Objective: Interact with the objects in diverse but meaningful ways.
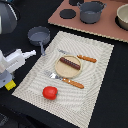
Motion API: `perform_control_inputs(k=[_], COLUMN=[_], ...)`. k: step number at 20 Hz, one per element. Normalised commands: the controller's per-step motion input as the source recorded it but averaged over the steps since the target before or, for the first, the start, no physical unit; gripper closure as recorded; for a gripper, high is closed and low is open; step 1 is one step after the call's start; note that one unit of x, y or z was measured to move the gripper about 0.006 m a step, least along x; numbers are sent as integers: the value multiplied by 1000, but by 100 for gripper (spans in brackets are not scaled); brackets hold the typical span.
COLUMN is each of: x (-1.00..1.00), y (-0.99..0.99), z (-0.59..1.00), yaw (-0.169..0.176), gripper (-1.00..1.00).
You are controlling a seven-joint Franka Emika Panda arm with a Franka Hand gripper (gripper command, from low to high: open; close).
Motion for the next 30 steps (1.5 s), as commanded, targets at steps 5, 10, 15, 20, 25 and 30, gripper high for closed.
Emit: perform_control_inputs(k=[5, 10, 15, 20, 25, 30], x=[99, 566, 582, 433, 345, 290], y=[541, 657, 730, 841, 910, 934], z=[1000, 1000, 842, 487, 388, 151], yaw=[0, -5, -1, 0, 0, 1], gripper=[100, 100, 100, 100, 100, 100])
